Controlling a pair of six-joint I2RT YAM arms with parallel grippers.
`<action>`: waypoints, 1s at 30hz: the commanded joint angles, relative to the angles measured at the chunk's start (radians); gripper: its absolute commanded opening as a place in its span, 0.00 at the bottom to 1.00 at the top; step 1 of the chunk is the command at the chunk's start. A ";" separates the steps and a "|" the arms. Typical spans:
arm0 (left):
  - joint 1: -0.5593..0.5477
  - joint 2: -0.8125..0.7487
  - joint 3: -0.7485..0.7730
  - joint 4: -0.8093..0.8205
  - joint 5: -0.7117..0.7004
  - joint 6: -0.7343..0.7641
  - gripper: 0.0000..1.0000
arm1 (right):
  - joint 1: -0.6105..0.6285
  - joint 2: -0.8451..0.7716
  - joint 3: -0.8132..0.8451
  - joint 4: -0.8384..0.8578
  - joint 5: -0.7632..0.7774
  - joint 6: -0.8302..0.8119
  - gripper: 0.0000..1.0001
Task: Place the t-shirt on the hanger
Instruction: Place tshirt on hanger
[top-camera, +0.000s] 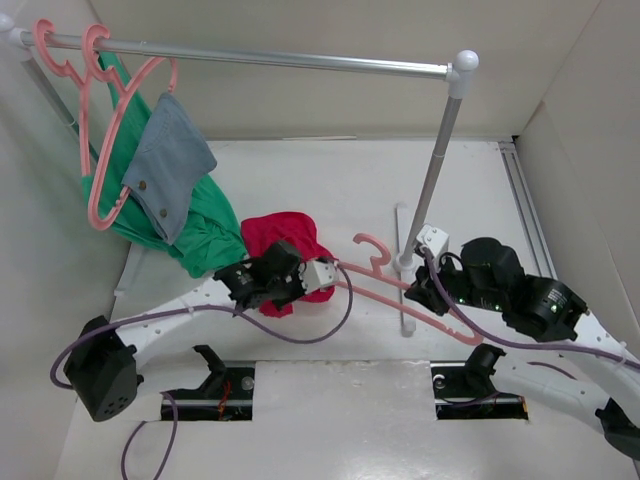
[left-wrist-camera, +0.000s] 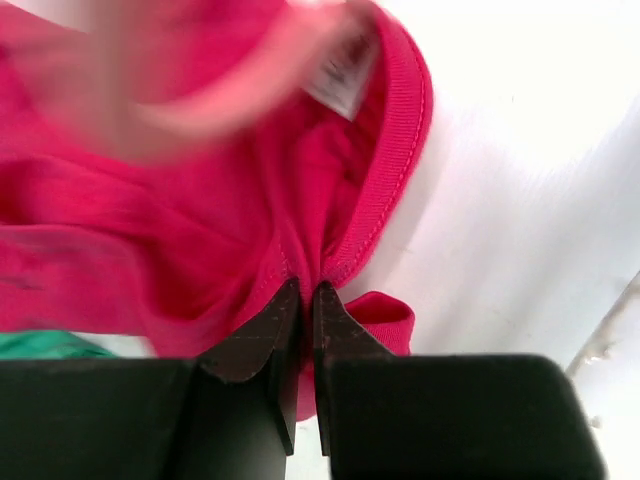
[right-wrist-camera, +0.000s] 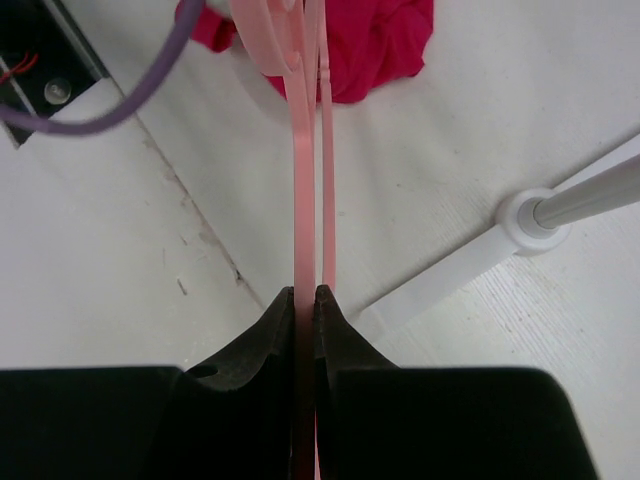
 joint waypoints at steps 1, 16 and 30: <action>0.086 -0.065 0.157 -0.100 0.201 0.028 0.01 | 0.007 -0.004 0.090 -0.006 -0.087 -0.050 0.00; 0.165 0.006 0.125 -0.155 0.321 0.209 0.28 | 0.007 -0.013 0.124 -0.020 -0.097 -0.050 0.00; 0.154 0.007 0.043 -0.092 0.258 0.144 0.24 | 0.007 -0.013 0.036 -0.021 -0.221 -0.021 0.00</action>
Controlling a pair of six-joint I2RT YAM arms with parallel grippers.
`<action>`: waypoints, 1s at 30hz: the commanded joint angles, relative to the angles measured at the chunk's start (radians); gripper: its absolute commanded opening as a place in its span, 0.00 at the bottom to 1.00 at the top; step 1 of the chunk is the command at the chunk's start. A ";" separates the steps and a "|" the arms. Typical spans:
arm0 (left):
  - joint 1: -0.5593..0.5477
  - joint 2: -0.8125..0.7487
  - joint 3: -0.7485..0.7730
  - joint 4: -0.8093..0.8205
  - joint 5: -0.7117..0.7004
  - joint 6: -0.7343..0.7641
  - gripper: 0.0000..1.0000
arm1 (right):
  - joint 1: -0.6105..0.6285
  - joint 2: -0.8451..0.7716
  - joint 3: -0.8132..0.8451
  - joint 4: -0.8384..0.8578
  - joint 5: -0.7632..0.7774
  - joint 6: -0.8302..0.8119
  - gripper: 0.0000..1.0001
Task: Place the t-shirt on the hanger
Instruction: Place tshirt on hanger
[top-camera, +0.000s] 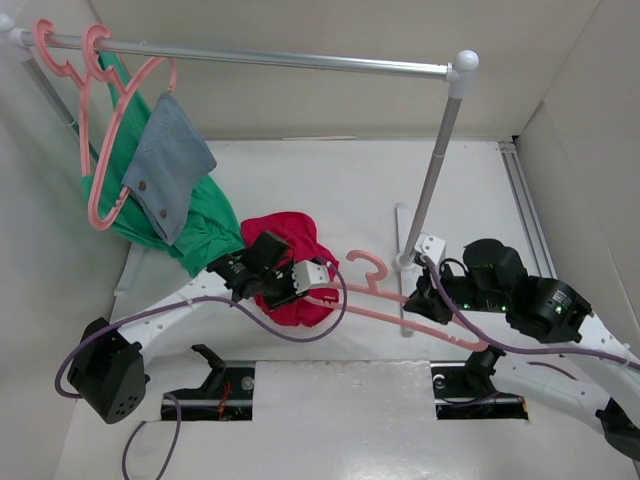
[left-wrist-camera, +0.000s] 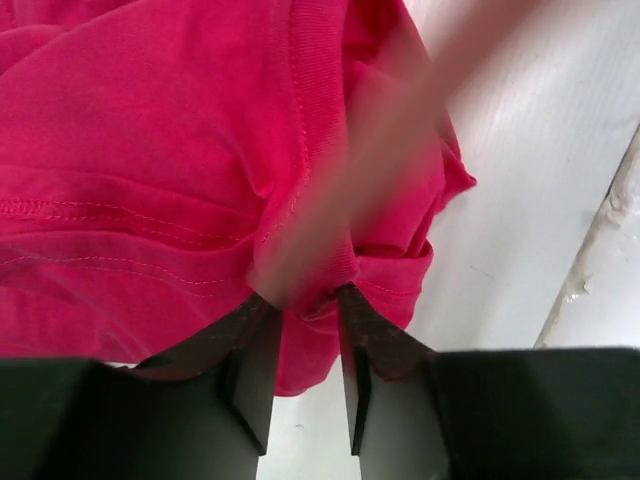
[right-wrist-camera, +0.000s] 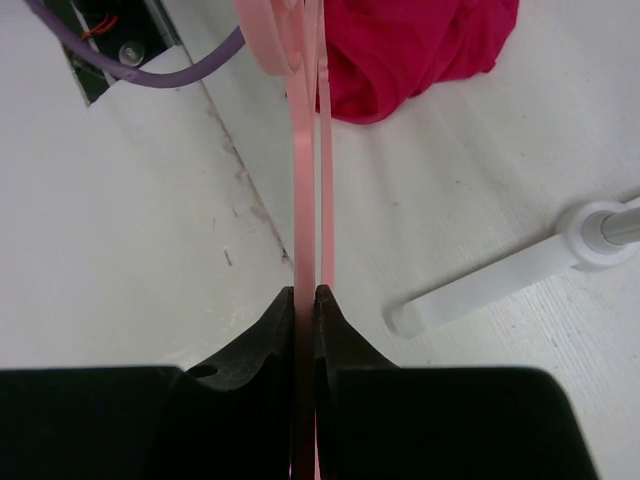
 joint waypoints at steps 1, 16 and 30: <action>-0.003 -0.007 -0.005 0.031 -0.019 -0.041 0.25 | 0.007 -0.012 0.004 0.038 -0.082 0.013 0.00; -0.067 0.060 0.011 0.080 -0.015 -0.081 0.63 | 0.007 0.011 0.006 -0.088 0.076 0.042 0.00; -0.062 0.085 0.070 0.059 -0.025 -0.068 0.00 | 0.007 0.006 -0.082 0.069 -0.008 0.052 0.00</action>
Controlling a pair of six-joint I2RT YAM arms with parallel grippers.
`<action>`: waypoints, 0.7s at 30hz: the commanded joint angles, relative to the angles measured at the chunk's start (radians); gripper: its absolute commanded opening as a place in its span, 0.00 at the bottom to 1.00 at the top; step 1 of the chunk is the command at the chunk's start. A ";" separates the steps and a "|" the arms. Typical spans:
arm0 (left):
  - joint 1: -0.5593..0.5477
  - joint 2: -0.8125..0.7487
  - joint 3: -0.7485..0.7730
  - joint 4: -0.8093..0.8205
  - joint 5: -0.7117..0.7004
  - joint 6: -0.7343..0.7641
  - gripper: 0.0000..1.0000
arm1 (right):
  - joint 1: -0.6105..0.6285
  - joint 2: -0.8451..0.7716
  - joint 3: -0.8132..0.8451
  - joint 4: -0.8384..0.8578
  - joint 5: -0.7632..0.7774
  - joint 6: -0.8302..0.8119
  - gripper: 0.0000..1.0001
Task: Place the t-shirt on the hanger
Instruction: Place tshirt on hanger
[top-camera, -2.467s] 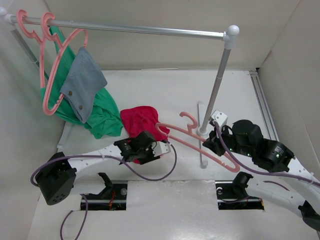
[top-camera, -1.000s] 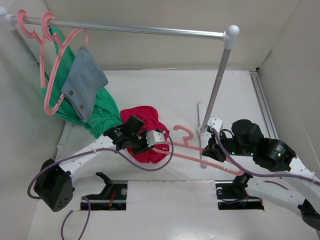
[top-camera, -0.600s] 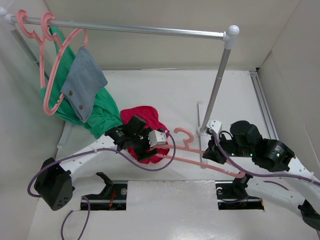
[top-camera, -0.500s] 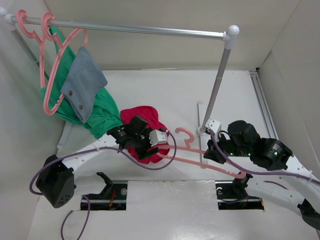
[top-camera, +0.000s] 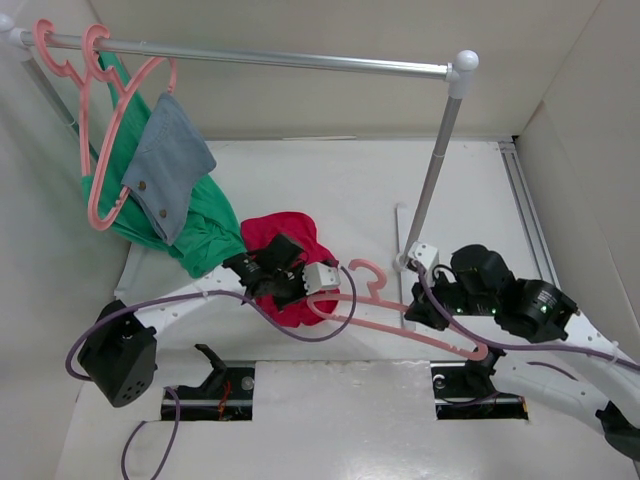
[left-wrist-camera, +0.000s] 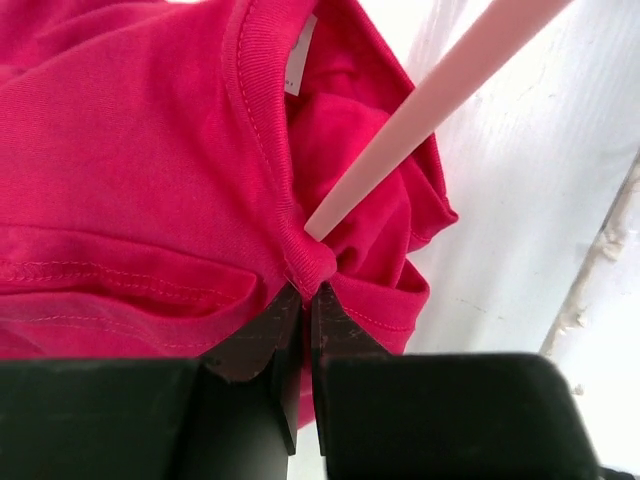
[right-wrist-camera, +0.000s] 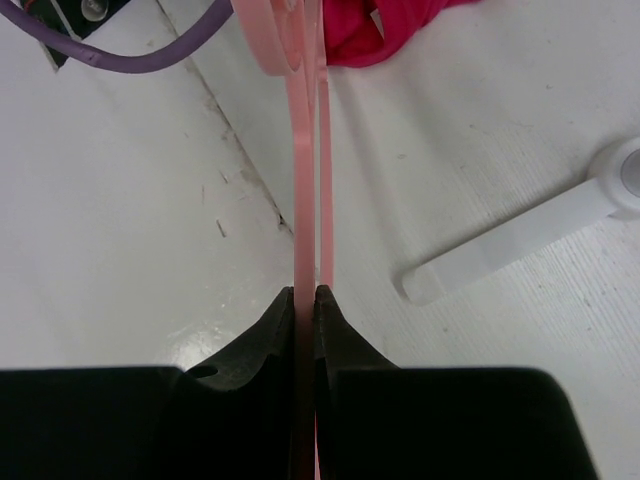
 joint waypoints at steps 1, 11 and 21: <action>0.031 -0.020 0.083 -0.031 0.048 -0.007 0.00 | 0.007 0.022 0.001 0.086 -0.018 -0.005 0.00; 0.087 -0.111 0.256 -0.187 0.167 0.097 0.00 | 0.016 0.042 0.001 0.286 -0.061 -0.045 0.00; 0.087 -0.141 0.446 -0.279 0.338 0.153 0.00 | 0.025 0.085 -0.011 0.376 -0.031 -0.113 0.00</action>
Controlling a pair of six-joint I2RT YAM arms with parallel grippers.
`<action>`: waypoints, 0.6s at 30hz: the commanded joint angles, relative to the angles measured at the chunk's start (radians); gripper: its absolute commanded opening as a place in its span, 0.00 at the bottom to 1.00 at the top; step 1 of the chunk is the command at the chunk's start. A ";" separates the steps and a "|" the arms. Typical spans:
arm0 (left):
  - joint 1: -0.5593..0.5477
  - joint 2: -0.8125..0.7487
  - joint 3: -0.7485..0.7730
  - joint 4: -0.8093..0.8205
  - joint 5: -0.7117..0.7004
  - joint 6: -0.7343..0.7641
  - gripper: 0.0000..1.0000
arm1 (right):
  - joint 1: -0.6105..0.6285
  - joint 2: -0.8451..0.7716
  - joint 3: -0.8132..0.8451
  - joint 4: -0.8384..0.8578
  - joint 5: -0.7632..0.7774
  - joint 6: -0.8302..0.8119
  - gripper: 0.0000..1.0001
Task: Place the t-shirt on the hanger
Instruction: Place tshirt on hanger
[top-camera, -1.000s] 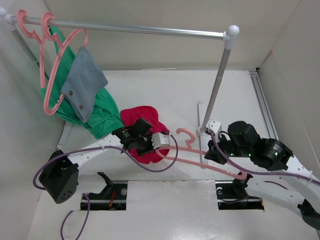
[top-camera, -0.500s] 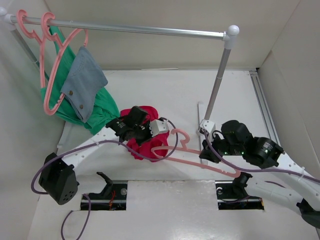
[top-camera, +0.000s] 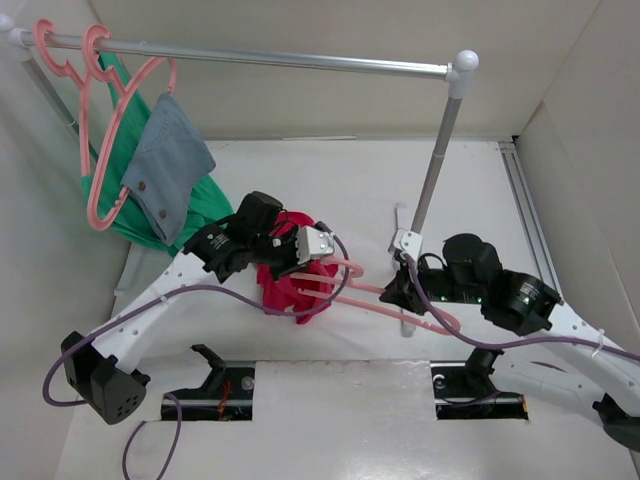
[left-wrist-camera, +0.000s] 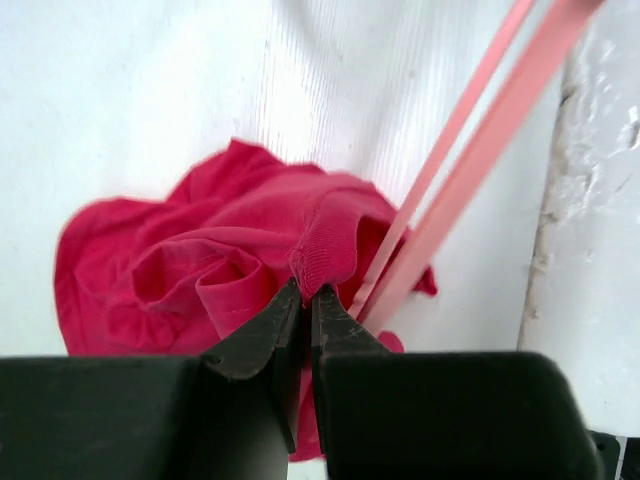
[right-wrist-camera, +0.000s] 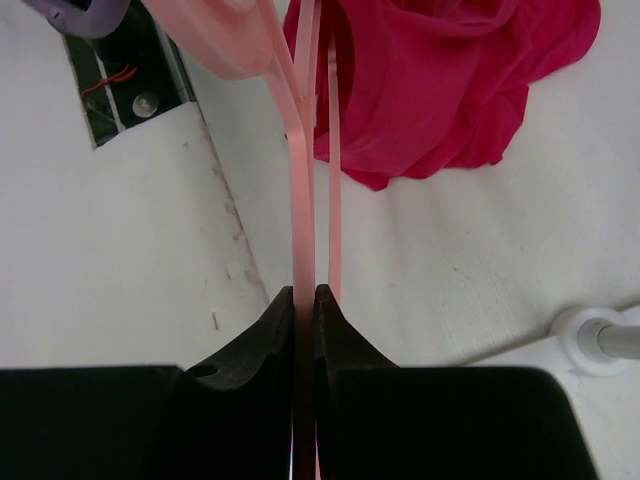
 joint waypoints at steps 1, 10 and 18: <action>-0.003 -0.045 0.104 -0.033 0.153 0.031 0.00 | 0.003 0.015 -0.017 0.101 0.031 -0.037 0.00; -0.003 -0.026 0.243 -0.103 0.326 0.019 0.00 | 0.003 -0.028 -0.113 0.290 0.194 -0.046 0.00; -0.033 0.004 0.296 0.019 0.374 -0.147 0.00 | 0.003 0.032 -0.221 0.570 0.184 -0.123 0.00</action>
